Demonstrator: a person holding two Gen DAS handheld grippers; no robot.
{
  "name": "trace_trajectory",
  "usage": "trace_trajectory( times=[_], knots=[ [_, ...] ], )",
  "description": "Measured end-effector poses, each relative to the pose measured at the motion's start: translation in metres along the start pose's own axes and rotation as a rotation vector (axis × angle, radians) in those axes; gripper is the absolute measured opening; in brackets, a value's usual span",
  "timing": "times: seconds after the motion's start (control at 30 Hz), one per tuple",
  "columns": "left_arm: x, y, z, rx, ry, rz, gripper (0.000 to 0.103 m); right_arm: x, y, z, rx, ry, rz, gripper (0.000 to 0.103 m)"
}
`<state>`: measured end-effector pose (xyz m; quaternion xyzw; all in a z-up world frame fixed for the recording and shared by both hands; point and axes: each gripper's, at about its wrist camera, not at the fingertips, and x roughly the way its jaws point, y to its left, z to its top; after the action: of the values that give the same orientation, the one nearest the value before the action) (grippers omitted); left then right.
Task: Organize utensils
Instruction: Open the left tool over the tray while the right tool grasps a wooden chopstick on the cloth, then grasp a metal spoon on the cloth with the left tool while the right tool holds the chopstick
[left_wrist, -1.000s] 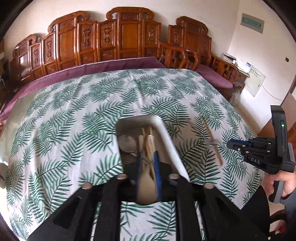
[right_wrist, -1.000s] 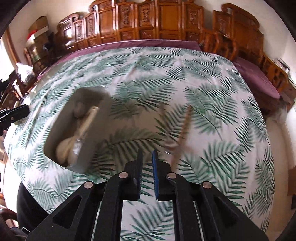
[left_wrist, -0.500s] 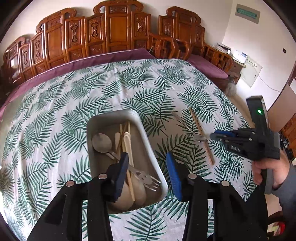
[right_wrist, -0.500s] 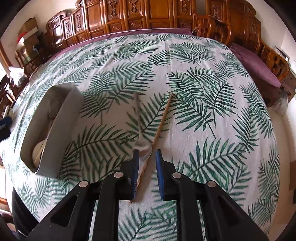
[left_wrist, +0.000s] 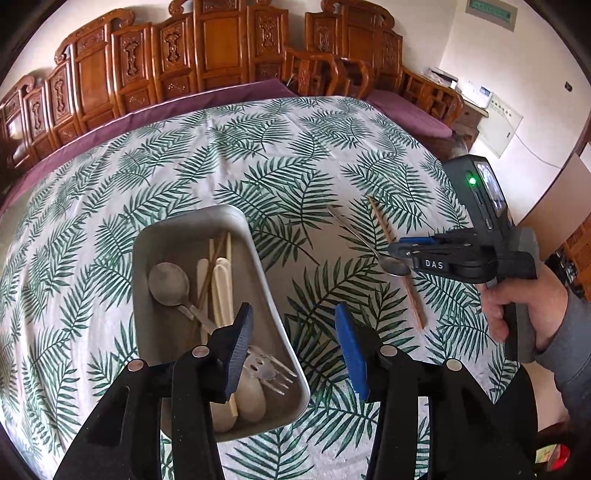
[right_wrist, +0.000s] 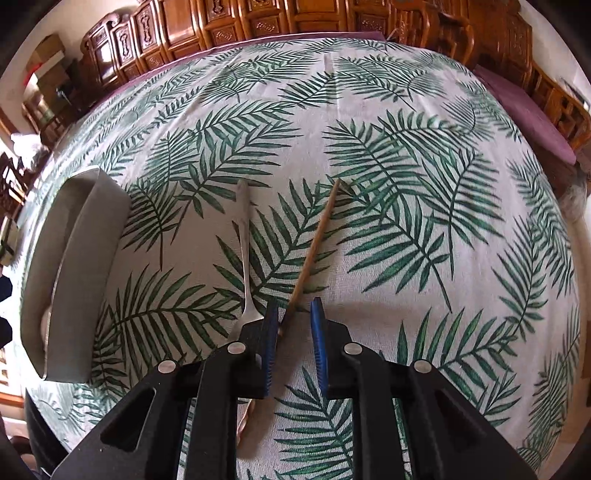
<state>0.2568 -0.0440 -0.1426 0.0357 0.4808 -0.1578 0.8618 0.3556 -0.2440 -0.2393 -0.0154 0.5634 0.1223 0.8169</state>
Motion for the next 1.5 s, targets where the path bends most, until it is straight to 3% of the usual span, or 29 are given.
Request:
trace_trajectory(
  times=[0.1, 0.27, 0.67, 0.8, 1.3, 1.5],
  knots=[
    [0.006, -0.004, 0.001, 0.009, 0.012, -0.006, 0.044, 0.001, 0.003, 0.000, -0.017, 0.003, -0.027, 0.011],
    [0.016, -0.012, 0.003, 0.018, 0.026, -0.016, 0.044, -0.002, -0.005, -0.003, -0.023, 0.013, -0.038, 0.006],
    [0.052, -0.052, 0.020, 0.048, 0.061, -0.041, 0.044, -0.026, -0.057, -0.043, 0.033, 0.000, -0.049, 0.006],
    [0.069, -0.068, 0.028, 0.057, 0.080, -0.042, 0.044, -0.028, -0.068, -0.050, 0.053, -0.015, -0.017, 0.006],
    [0.126, -0.085, 0.055, 0.001, 0.150, -0.042, 0.044, -0.029, -0.072, -0.059, 0.038, -0.076, 0.031, 0.006],
    [0.143, -0.090, 0.063, -0.011, 0.181, -0.037, 0.038, -0.029, -0.071, -0.060, 0.027, -0.087, 0.029, 0.006]
  ],
)
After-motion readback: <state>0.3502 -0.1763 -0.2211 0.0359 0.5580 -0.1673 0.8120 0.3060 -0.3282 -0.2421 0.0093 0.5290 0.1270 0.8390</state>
